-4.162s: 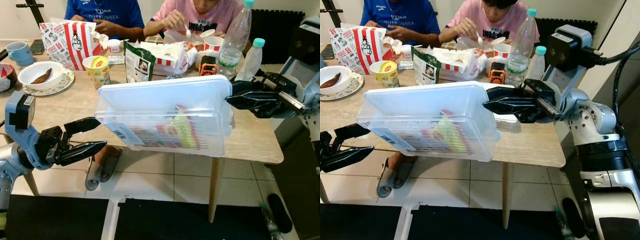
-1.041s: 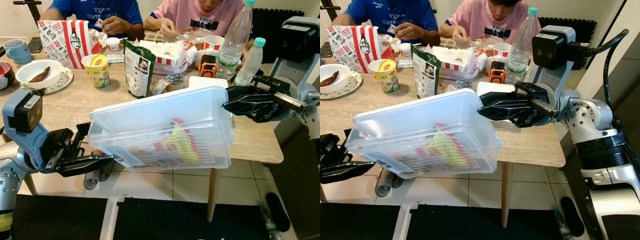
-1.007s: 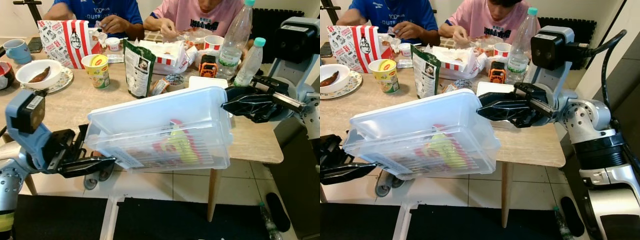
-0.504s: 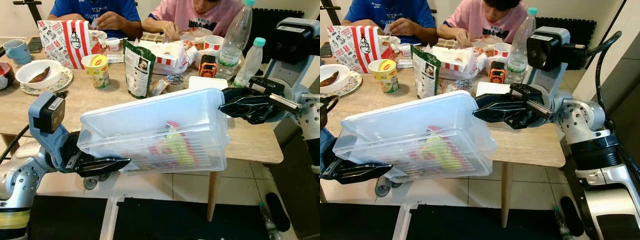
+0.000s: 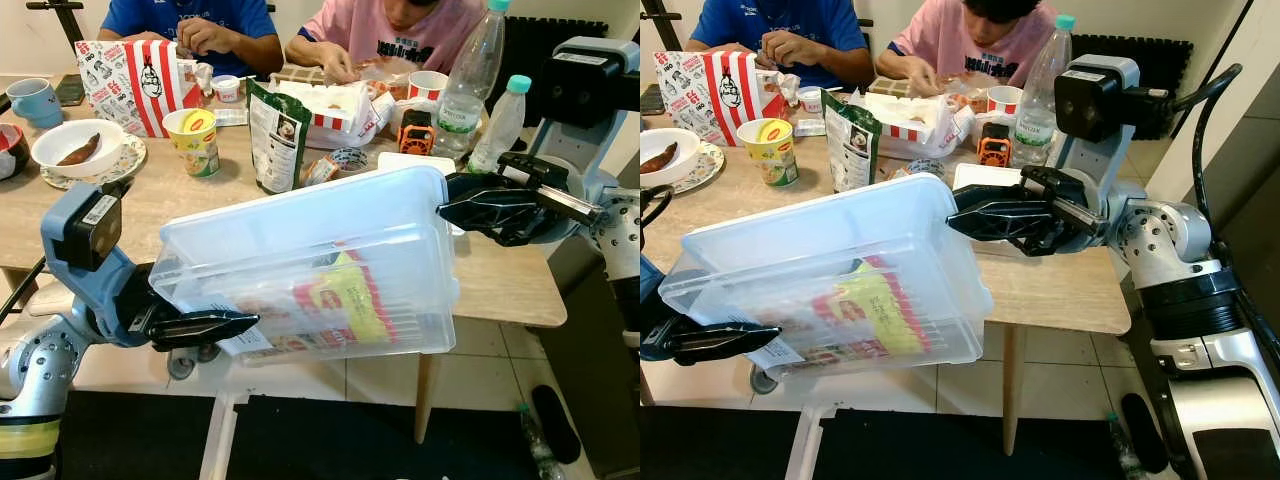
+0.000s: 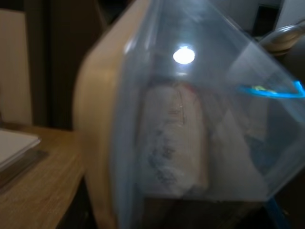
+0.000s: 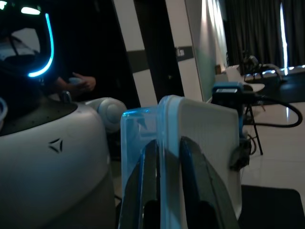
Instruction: Restocking fridge
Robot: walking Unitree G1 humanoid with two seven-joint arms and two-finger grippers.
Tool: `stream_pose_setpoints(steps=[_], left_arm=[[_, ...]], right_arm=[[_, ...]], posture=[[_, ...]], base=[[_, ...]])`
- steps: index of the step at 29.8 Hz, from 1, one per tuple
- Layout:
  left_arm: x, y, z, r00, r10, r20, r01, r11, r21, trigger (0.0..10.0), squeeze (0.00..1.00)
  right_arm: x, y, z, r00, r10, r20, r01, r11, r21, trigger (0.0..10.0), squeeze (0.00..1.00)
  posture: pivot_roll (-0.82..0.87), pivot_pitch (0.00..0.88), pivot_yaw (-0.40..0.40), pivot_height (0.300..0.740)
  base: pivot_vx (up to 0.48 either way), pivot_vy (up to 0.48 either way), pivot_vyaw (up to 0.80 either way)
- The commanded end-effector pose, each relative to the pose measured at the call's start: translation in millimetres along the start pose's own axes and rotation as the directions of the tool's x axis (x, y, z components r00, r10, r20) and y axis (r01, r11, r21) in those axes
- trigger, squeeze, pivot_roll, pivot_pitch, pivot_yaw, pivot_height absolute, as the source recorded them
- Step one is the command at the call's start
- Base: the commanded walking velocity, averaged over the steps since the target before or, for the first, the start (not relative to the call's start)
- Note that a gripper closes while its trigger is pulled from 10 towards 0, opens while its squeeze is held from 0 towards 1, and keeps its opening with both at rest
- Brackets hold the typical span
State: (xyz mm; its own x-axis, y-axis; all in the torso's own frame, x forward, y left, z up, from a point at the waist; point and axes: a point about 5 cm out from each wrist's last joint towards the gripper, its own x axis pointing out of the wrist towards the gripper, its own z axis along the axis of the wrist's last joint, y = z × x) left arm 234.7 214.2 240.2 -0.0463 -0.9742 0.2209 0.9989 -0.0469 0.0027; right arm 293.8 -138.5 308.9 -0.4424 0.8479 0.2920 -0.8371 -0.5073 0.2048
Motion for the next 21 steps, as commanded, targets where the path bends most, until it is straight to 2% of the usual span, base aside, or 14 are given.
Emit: stream_pose_setpoints(steps=[1, 11, 12, 13, 14, 15, 21], left_arm=[[0.4, -0.2, -5, 1.000, 0.005, 0.008, -0.005, 0.999, -0.037, 0.0, 0.00], [-1.3, -2.0, -4, 1.000, 0.003, 0.016, -0.003, 0.999, -0.035, 0.0, 0.00], [-1.5, -2.0, -4, 1.000, 0.004, 0.016, -0.003, 0.999, -0.035, 0.0, 0.00], [-1.5, -2.0, -4, 1.000, 0.004, 0.016, -0.003, 0.999, -0.035, 0.0, 0.00], [-1.9, -2.1, -4, 1.000, 0.005, 0.016, -0.005, 0.999, -0.034, 0.0, 0.00], [-2.4, -2.1, -3, 1.000, 0.007, 0.016, -0.006, 0.999, -0.033, 0.0, 0.00], [-6.3, -2.8, -3, 1.000, 0.024, 0.018, -0.023, 0.999, -0.032, 0.0, 0.00]], right_arm=[[3.8, 4.1, 5, 0.999, 0.042, -0.004, -0.042, 0.998, -0.055, 10.0, 0.00], [0.1, -0.7, 2, 1.000, 0.009, -0.003, -0.010, 0.996, -0.086, 10.0, 0.00], [-0.9, -0.7, 2, 1.000, 0.009, 0.004, -0.008, 0.996, -0.089, 10.0, 0.29], [-0.9, -0.7, 2, 1.000, 0.009, 0.004, -0.008, 0.996, -0.089, 10.0, 0.29], [-2.8, -1.5, 3, 1.000, 0.001, 0.015, 0.001, 0.996, -0.093, 10.0, 0.84], [-5.2, -1.8, 4, 1.000, -0.006, 0.029, 0.009, 0.996, -0.092, 10.0, 1.00], [-19.5, -4.6, 3, 0.995, -0.076, 0.060, 0.081, 0.993, -0.086, 10.0, 1.00]], posture=[[0.01, 0.088, -0.041, 0.740], [0.01, 0.088, -0.041, 0.740], [0.01, 0.088, -0.040, 0.740], [0.01, 0.088, -0.040, 0.740], [0.01, 0.088, -0.040, 0.740], [0.01, 0.088, -0.040, 0.740], [0.01, 0.090, -0.040, 0.740]], base=[[0.000, 0.000, 0.00], [0.000, 0.000, 0.00], [0.000, 0.000, 0.00], [0.000, 0.000, 0.00], [0.000, 0.000, 0.00], [0.000, 0.000, 0.00], [0.000, 0.000, 0.00]])
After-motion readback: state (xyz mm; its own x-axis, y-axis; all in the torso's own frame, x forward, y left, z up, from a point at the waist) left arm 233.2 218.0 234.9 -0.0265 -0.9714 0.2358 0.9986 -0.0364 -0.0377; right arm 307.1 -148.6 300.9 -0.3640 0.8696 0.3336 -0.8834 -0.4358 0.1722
